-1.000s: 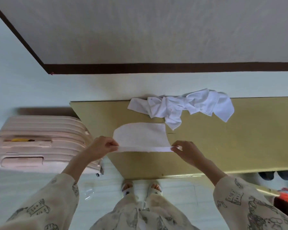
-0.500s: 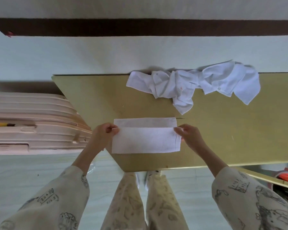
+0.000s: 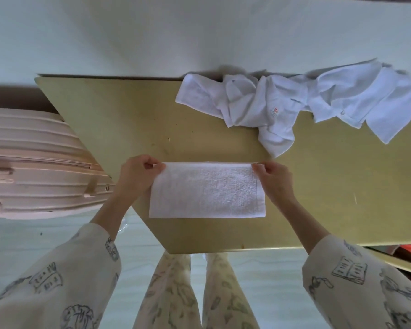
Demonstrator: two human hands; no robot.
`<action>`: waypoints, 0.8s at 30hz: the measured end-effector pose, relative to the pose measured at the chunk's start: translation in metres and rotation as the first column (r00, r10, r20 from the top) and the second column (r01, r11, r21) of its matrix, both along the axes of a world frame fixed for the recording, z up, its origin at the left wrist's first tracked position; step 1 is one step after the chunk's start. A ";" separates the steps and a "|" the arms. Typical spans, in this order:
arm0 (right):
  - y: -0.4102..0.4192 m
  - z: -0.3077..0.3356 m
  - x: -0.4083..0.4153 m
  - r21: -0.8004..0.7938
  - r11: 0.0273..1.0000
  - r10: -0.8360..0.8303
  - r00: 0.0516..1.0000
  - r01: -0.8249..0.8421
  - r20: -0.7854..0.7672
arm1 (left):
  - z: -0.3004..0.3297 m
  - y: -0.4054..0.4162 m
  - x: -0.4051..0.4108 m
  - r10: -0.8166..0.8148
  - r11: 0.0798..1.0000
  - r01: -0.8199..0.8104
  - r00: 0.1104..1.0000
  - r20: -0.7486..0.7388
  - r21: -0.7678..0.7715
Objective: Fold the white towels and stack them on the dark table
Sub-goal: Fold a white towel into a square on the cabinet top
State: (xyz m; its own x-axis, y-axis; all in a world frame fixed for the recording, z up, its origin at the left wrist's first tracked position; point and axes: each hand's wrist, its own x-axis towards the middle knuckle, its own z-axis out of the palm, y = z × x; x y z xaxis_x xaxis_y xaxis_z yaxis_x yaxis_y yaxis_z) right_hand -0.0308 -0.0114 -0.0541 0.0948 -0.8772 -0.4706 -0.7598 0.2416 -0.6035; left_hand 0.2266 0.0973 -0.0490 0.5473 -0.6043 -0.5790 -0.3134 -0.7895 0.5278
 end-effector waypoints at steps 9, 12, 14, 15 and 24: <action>-0.001 0.000 0.007 -0.077 0.996 0.028 0.996 -0.035 -0.090 | 0.004 -0.005 -0.006 -0.028 0.999 0.026 0.996 0.084 0.024; 0.001 -0.004 0.008 -0.093 0.995 0.027 0.995 -0.036 -0.097 | 0.002 -0.005 -0.009 -0.015 0.999 0.012 0.995 0.100 0.034; 0.001 -0.005 0.009 -0.088 0.996 0.009 0.996 -0.018 -0.094 | 0.000 -0.005 -0.009 -0.038 0.998 0.030 0.991 0.130 0.060; 0.002 -0.004 0.009 -0.081 0.997 -0.004 0.996 -0.003 -0.089 | 0.000 -0.004 -0.008 -0.043 0.997 0.034 0.989 0.144 0.070; 0.052 -0.004 0.000 -0.551 0.805 0.170 0.975 -0.221 -0.143 | 0.006 0.036 -0.059 -0.212 0.909 0.385 0.757 0.618 -0.159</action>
State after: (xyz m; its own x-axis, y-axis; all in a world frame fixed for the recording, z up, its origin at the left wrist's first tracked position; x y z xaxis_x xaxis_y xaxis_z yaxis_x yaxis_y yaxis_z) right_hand -0.0305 0.0403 -0.0581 0.2763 -0.9575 0.0827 -0.8073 -0.2779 -0.5206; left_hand 0.1673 0.1331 -0.0426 0.4876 -0.8730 -0.0109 -0.8198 -0.4621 0.3382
